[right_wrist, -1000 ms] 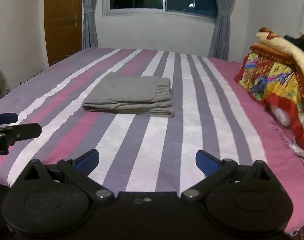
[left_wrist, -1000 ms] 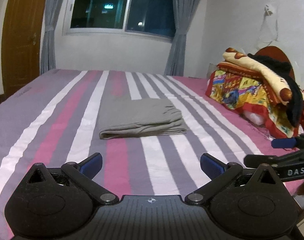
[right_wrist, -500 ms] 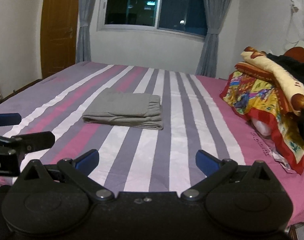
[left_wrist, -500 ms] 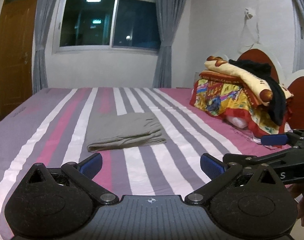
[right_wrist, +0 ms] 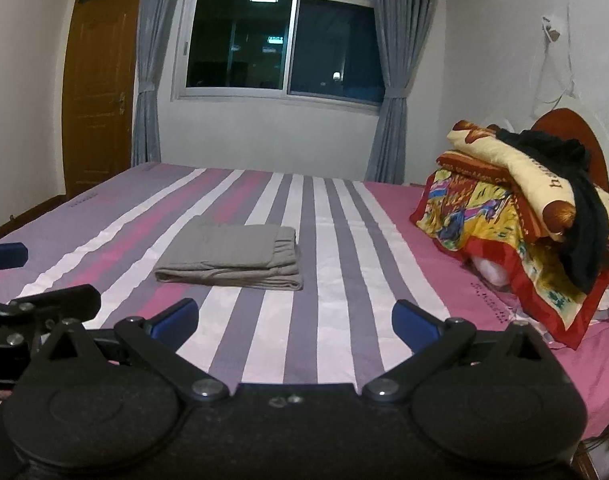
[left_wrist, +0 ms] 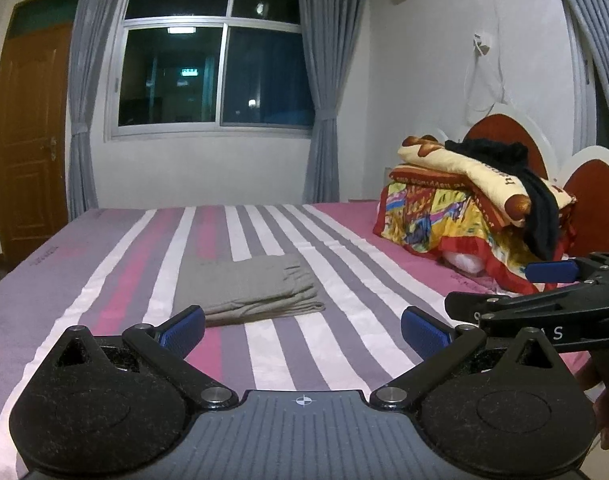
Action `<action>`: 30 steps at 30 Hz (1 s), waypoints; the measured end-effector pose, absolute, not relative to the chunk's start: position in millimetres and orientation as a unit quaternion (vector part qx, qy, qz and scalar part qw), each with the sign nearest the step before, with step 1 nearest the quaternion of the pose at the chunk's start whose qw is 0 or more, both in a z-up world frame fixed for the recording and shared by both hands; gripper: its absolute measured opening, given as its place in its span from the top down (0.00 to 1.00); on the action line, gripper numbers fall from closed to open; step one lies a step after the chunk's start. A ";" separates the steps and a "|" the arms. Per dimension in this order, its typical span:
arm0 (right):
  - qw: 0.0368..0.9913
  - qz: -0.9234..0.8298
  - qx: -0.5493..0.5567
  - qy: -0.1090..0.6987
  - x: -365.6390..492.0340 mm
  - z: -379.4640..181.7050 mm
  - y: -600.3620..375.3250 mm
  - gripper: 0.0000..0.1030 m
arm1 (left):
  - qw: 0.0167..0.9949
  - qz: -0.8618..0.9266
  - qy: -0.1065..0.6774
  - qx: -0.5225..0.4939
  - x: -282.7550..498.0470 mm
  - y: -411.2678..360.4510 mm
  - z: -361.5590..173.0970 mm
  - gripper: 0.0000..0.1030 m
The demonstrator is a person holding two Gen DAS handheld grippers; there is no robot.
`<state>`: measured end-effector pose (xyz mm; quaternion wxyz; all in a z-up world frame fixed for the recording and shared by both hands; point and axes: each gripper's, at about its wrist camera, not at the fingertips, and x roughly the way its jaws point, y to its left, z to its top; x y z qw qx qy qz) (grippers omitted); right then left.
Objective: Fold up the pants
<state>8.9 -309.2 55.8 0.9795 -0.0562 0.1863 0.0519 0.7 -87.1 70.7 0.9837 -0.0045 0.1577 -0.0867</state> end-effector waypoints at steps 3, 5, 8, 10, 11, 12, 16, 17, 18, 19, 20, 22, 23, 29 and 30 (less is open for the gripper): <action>0.980 0.052 -0.052 0.184 7.9 58.9 -310.6 0.00 | 0.984 -0.089 0.156 -0.007 -0.2 -86.5 71.1 0.00; 0.981 0.051 -0.052 0.181 7.6 60.8 -310.4 0.00 | 0.984 -0.090 0.154 -0.010 -0.2 -85.8 71.1 0.00; 0.981 0.050 -0.052 0.180 7.3 62.1 -309.9 0.00 | 0.984 -0.089 0.154 -0.013 1.0 -85.0 70.7 0.00; 0.981 0.050 -0.047 0.179 8.1 62.5 -311.5 0.00 | 0.984 -0.089 0.153 -0.014 0.1 -83.7 70.6 0.00; 0.982 0.050 -0.045 0.179 8.1 62.8 -311.8 0.00 | 0.984 -0.089 0.153 -0.015 0.3 -83.2 70.6 0.00; 0.982 0.050 -0.046 0.178 7.8 62.7 -311.8 0.00 | 0.984 -0.088 0.152 -0.016 -0.3 -83.2 70.5 0.00; 0.982 0.052 -0.047 0.176 6.5 61.8 -310.4 0.00 | 0.985 -0.087 0.150 -0.016 -1.9 -81.8 70.0 0.00; 0.982 0.051 -0.048 0.177 6.0 61.5 -309.5 0.00 | 0.985 -0.087 0.150 -0.016 -1.9 -81.7 70.1 0.00; 0.982 0.051 -0.047 0.176 5.4 61.5 -308.8 0.00 | 0.985 -0.087 0.150 -0.016 -2.0 -81.2 69.9 0.00; 0.982 0.052 -0.047 0.177 5.5 61.5 -308.9 0.00 | 0.985 -0.087 0.150 -0.016 -1.8 -81.6 69.9 0.00; 0.982 0.053 -0.047 0.177 6.0 61.4 -308.9 0.00 | 0.985 -0.087 0.150 -0.016 -2.0 -81.4 70.0 0.00; 0.981 0.055 -0.046 0.178 6.6 61.6 -308.3 0.00 | 0.985 -0.086 0.150 -0.016 -2.1 -81.4 69.9 0.00; 0.981 0.055 -0.046 0.178 6.6 61.7 -307.3 0.00 | 0.985 -0.086 0.150 -0.016 -2.2 -81.1 69.8 0.00; 0.981 0.056 -0.045 0.178 6.5 62.1 -305.6 0.00 | 0.985 -0.087 0.150 -0.016 -2.2 -81.1 69.9 0.00; 0.982 0.055 -0.046 0.177 6.3 62.1 -305.7 0.00 | 0.985 -0.087 0.150 -0.015 -2.4 -81.0 69.9 0.00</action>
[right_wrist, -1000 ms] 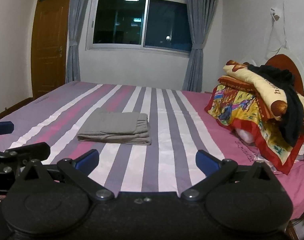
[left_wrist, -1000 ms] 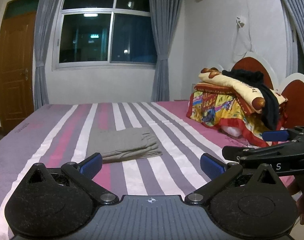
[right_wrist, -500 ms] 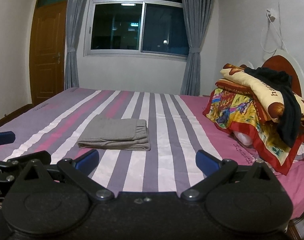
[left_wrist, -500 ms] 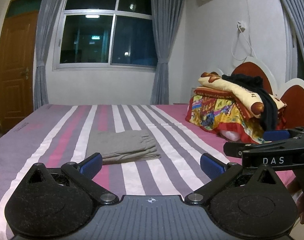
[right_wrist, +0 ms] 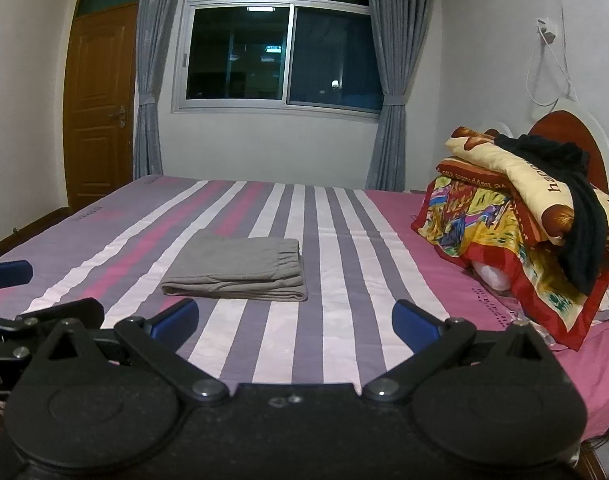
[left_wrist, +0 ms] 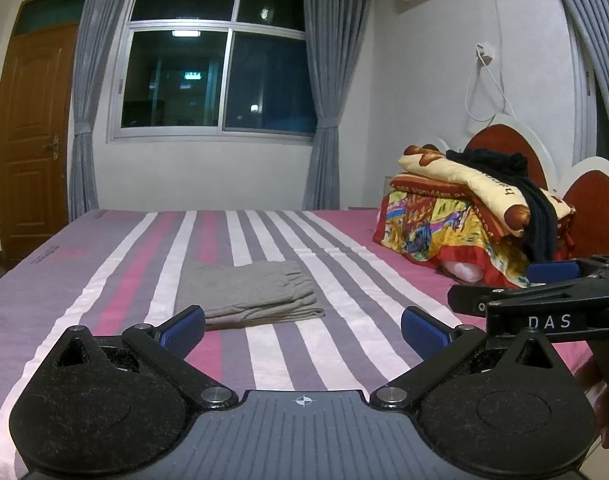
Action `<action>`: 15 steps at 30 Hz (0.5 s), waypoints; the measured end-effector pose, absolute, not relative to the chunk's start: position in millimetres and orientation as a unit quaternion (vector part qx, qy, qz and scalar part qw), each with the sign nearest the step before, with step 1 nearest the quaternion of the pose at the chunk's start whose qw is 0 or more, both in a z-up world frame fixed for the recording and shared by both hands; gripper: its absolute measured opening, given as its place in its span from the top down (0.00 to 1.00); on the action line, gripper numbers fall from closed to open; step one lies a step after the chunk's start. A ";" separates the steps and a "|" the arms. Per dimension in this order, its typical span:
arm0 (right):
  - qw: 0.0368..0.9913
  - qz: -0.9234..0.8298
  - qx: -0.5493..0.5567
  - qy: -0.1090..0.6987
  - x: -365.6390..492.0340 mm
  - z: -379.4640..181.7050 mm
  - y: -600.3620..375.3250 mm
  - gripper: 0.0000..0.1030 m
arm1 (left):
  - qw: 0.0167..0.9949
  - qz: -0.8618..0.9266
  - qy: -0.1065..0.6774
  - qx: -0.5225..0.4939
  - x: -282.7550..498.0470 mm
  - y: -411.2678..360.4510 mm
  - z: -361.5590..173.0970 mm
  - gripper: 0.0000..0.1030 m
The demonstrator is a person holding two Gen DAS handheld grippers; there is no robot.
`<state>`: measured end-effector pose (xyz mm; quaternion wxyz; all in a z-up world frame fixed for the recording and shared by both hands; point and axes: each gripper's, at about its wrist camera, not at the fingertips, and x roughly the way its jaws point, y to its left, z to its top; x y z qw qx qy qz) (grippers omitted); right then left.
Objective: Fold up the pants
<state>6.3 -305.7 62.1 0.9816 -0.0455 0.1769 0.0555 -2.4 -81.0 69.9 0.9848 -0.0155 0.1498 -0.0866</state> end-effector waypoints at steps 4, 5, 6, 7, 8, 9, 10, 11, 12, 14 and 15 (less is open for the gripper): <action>0.982 0.054 -0.045 0.177 5.9 62.3 -305.1 0.00 | 0.985 -0.088 0.150 -0.014 -2.1 -81.4 71.0 0.00; 0.982 0.055 -0.045 0.177 5.8 62.5 -304.8 0.00 | 0.985 -0.089 0.150 -0.014 -2.0 -81.2 71.3 0.00; 0.982 0.054 -0.044 0.177 5.3 62.6 -304.3 0.00 | 0.985 -0.089 0.149 -0.014 -2.0 -81.2 71.6 0.00; 0.982 0.054 -0.045 0.176 5.8 62.5 -304.9 0.00 | 0.985 -0.089 0.149 -0.013 -1.9 -81.2 71.6 0.00; 0.982 0.054 -0.045 0.176 5.4 62.7 -304.4 0.00 | 0.985 -0.089 0.150 -0.013 -1.9 -81.3 71.5 0.00; 0.982 0.055 -0.045 0.176 5.9 62.6 -305.3 0.00 | 0.985 -0.089 0.150 -0.013 -2.0 -81.7 71.5 0.00; 0.982 0.054 -0.045 0.176 5.8 62.8 -304.9 0.00 | 0.985 -0.088 0.150 -0.014 -2.3 -81.9 71.5 0.00; 0.982 0.054 -0.045 0.177 6.0 62.6 -305.5 0.00 | 0.985 -0.088 0.149 -0.014 -2.3 -81.5 71.7 0.00; 0.982 0.055 -0.045 0.176 6.1 62.5 -305.6 0.00 | 0.985 -0.089 0.149 -0.014 -1.9 -81.4 71.7 0.00; 0.982 0.054 -0.045 0.176 5.8 62.7 -305.6 0.00 | 0.985 -0.088 0.149 -0.013 -2.0 -81.5 71.6 0.00; 0.982 0.055 -0.045 0.176 6.5 63.0 -306.2 0.00 | 0.985 -0.088 0.148 -0.013 -2.1 -81.1 71.9 0.00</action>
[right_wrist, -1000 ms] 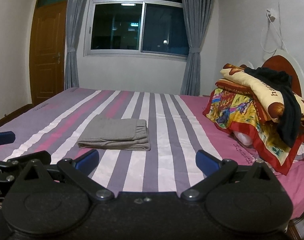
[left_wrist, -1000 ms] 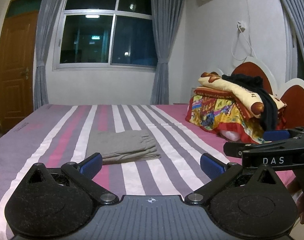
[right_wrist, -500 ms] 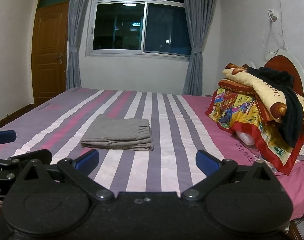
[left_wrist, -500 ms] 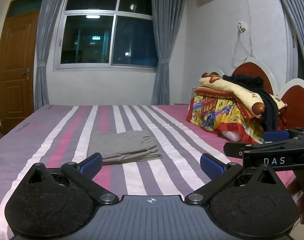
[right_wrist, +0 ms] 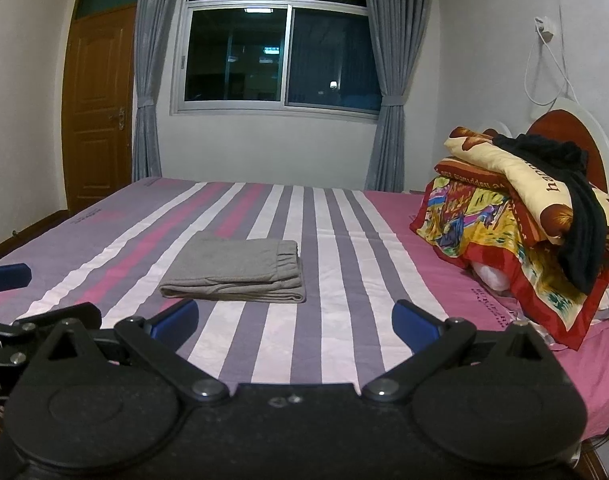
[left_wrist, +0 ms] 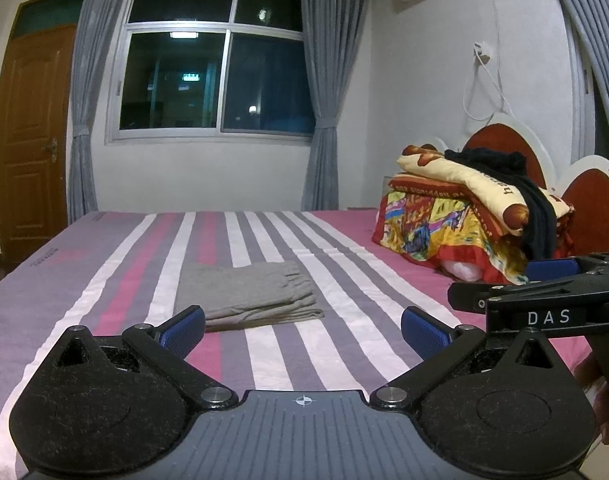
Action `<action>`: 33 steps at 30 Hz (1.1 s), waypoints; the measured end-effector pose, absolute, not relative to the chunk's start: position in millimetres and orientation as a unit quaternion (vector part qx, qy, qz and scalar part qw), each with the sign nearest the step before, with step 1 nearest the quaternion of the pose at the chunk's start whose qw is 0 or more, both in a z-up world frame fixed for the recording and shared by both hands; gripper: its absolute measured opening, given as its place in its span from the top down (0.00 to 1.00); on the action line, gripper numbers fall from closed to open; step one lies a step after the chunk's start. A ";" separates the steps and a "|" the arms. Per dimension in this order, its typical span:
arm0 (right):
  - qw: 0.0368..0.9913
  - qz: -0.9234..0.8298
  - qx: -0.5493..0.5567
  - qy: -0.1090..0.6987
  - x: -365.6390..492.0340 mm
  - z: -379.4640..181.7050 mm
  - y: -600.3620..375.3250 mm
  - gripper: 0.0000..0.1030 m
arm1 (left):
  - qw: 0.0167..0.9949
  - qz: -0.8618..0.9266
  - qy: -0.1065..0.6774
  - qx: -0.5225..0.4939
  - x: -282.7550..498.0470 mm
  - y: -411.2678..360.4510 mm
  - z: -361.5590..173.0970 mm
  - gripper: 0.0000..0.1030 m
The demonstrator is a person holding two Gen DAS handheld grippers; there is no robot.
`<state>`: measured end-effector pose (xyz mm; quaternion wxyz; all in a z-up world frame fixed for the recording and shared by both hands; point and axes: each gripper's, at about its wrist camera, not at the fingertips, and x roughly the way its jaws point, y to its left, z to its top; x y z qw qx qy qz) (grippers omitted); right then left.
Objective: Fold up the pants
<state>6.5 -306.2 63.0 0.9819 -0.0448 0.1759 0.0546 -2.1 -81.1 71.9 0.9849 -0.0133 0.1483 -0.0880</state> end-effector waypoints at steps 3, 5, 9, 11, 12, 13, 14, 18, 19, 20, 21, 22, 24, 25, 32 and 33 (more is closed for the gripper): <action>0.982 0.054 -0.045 0.176 6.2 63.0 -305.6 0.00 | 0.985 -0.088 0.148 -0.013 -2.2 -80.9 72.3 0.00; 0.982 0.055 -0.044 0.177 5.9 63.2 -305.2 0.00 | 0.985 -0.088 0.149 -0.013 -1.7 -80.6 72.5 0.00; 0.982 0.054 -0.044 0.176 5.6 63.3 -304.6 0.00 | 0.985 -0.087 0.147 -0.013 -2.3 -81.2 72.6 0.00; 0.982 0.054 -0.044 0.175 5.6 63.6 -304.5 0.00 | 0.985 -0.088 0.148 -0.013 -1.8 -80.7 72.6 0.00; 0.982 0.054 -0.044 0.176 5.9 63.2 -305.2 0.00 | 0.985 -0.088 0.148 -0.013 -2.2 -81.0 72.5 0.00; 0.982 0.054 -0.044 0.176 5.9 63.2 -305.3 0.00 | 0.985 -0.087 0.148 -0.012 -2.3 -81.3 72.5 0.00; 0.982 0.054 -0.044 0.176 5.8 63.4 -305.0 0.00 | 0.985 -0.087 0.148 -0.012 -2.3 -81.5 72.6 0.00; 0.982 0.053 -0.044 0.176 5.8 63.1 -304.9 0.00 | 0.985 -0.089 0.146 -0.012 -2.9 -81.4 72.5 0.00; 0.982 0.054 -0.044 0.176 5.6 63.2 -304.8 0.00 | 0.985 -0.089 0.146 -0.012 -3.1 -81.2 72.5 0.00; 0.982 0.054 -0.043 0.175 5.5 63.6 -304.6 0.00 | 0.985 -0.089 0.145 -0.012 -3.1 -80.8 72.4 0.00; 0.982 0.054 -0.044 0.175 5.8 63.1 -304.9 0.00 | 0.985 -0.088 0.145 -0.012 -2.9 -80.5 71.8 0.00; 0.982 0.054 -0.044 0.176 5.8 63.1 -305.1 0.00 | 0.985 -0.089 0.145 -0.013 -2.9 -79.9 71.6 0.00; 0.982 0.054 -0.043 0.175 5.8 63.2 -305.1 0.00 | 0.986 -0.088 0.144 -0.013 -2.7 -79.6 71.5 0.00; 0.982 0.054 -0.044 0.175 5.9 63.1 -305.3 0.00 | 0.985 -0.089 0.145 -0.012 -2.7 -79.4 71.6 0.00; 0.982 0.054 -0.044 0.177 5.6 62.9 -302.7 0.00 | 0.985 -0.088 0.145 -0.012 -2.8 -79.8 71.3 0.00; 0.982 0.055 -0.043 0.177 5.5 62.8 -302.8 0.00 | 0.985 -0.089 0.145 -0.013 -2.9 -79.7 71.3 0.00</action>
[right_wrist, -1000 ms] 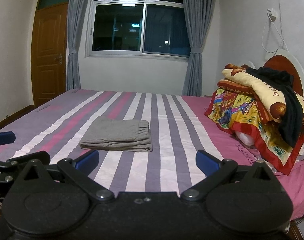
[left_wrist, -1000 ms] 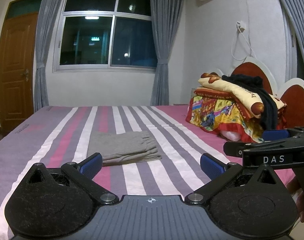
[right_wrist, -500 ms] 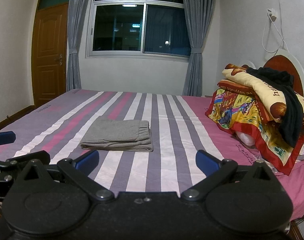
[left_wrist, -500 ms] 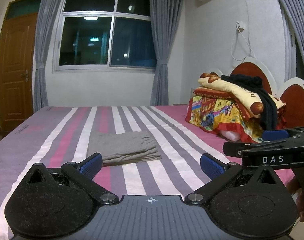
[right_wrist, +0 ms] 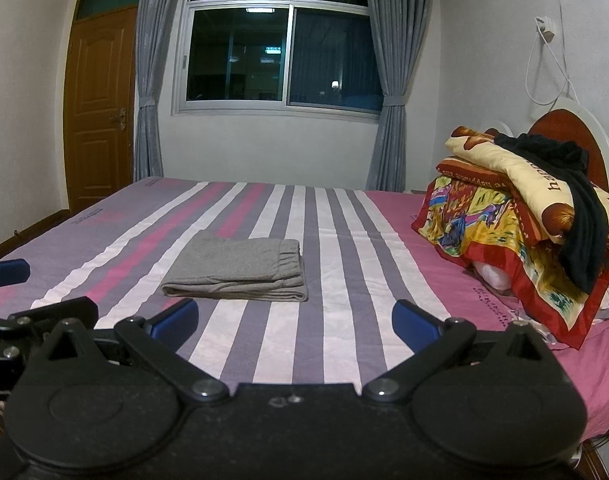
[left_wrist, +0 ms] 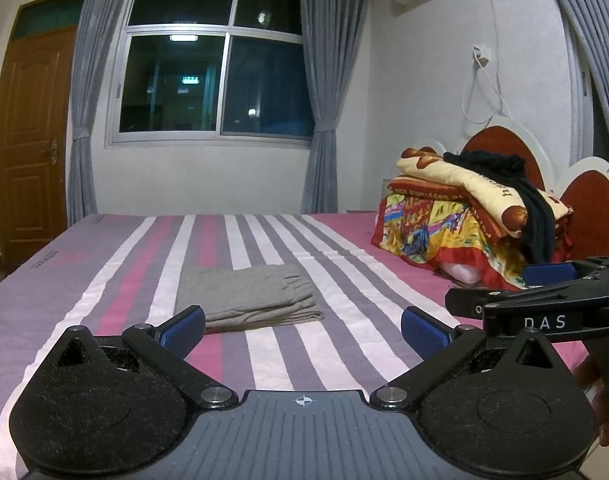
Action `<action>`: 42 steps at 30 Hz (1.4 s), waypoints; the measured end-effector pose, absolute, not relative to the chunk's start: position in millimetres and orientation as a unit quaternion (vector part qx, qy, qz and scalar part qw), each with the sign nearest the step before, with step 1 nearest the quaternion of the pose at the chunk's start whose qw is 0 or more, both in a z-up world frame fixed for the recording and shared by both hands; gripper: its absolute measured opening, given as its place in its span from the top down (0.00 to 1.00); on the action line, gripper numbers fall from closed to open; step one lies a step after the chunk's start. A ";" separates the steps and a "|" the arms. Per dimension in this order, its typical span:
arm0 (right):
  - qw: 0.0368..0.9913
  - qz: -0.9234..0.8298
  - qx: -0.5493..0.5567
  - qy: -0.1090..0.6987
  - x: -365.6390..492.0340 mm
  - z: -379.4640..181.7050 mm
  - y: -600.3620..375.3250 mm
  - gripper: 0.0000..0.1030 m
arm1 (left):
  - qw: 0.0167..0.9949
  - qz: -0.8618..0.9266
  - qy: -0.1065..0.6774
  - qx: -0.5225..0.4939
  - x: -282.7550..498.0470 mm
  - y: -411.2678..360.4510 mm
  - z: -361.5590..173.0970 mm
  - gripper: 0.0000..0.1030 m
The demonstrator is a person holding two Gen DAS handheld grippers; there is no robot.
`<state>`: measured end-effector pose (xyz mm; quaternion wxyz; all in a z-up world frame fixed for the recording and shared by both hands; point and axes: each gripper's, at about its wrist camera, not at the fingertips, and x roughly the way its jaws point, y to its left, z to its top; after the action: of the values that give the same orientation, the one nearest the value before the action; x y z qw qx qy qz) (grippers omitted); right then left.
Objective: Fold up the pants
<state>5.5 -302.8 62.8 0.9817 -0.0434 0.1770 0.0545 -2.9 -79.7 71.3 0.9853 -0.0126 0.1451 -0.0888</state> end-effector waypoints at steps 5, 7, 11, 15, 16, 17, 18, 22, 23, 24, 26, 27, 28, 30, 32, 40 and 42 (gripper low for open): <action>0.982 0.055 -0.043 0.177 5.3 62.3 -300.8 0.00 | 0.985 -0.089 0.146 -0.014 -3.3 -77.9 71.6 0.00; 0.982 0.055 -0.043 0.177 5.3 62.0 -300.2 0.00 | 0.985 -0.086 0.146 -0.009 -3.5 -78.5 72.0 0.00; 0.982 0.056 -0.043 0.178 5.2 62.0 -300.4 0.00 | 0.986 -0.082 0.146 -0.003 -4.1 -79.9 72.1 0.00; 0.982 0.055 -0.044 0.178 5.2 62.1 -299.5 0.00 | 0.986 -0.086 0.143 -0.003 -5.1 -79.9 71.1 0.00; 0.981 0.055 -0.044 0.178 5.2 62.0 -299.3 0.00 | 0.986 -0.087 0.142 -0.002 -6.2 -80.8 70.5 0.00; 0.982 0.055 -0.043 0.178 4.8 62.0 -299.2 0.00 | 0.986 -0.088 0.142 -0.002 -6.2 -81.4 70.0 0.00; 0.982 0.054 -0.043 0.178 4.7 62.1 -298.7 0.00 | 0.986 -0.087 0.142 -0.003 -6.1 -81.5 69.9 0.00; 0.982 0.054 -0.043 0.178 4.6 62.3 -299.2 0.00 | 0.986 -0.085 0.142 -0.003 -6.3 -81.3 69.5 0.00; 0.982 0.054 -0.043 0.178 4.6 62.3 -298.8 0.00 | 0.986 -0.086 0.142 -0.003 -6.3 -81.4 69.3 0.00; 0.982 0.054 -0.043 0.178 4.6 62.3 -299.1 0.00 | 0.986 -0.086 0.143 -0.003 -6.5 -81.6 69.2 0.00; 0.982 0.055 -0.043 0.178 4.6 62.3 -298.8 0.00 | 0.986 -0.085 0.142 -0.001 -7.2 -83.0 68.8 0.00; 0.982 0.054 -0.043 0.178 4.7 62.3 -299.1 0.00 | 0.986 -0.085 0.142 0.000 -7.3 -83.5 68.5 0.00; 0.982 0.054 -0.044 0.178 4.6 62.3 -298.2 0.00 | 0.987 -0.083 0.141 -0.001 -7.4 -83.5 68.5 0.00; 0.982 0.054 -0.043 0.178 4.4 62.4 -298.7 0.00 | 0.988 -0.081 0.134 0.003 -9.8 -83.7 67.7 0.00; 0.982 0.054 -0.043 0.179 4.5 62.5 -298.5 0.00 | 0.988 -0.082 0.134 0.011 -10.5 -86.1 67.7 0.00; 0.981 0.056 -0.043 0.180 5.6 59.9 -299.2 0.00 | 0.990 -0.080 0.113 -0.008 -13.8 -81.7 73.4 0.00; 0.981 0.056 -0.043 0.180 5.5 59.6 -298.3 0.00 | 0.990 -0.079 0.113 -0.009 -14.0 -81.4 73.3 0.00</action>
<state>5.5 -298.3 59.6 0.9811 -0.0432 0.1803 0.0555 -14.0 -81.4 73.3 0.9904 -0.0089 0.1129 -0.0790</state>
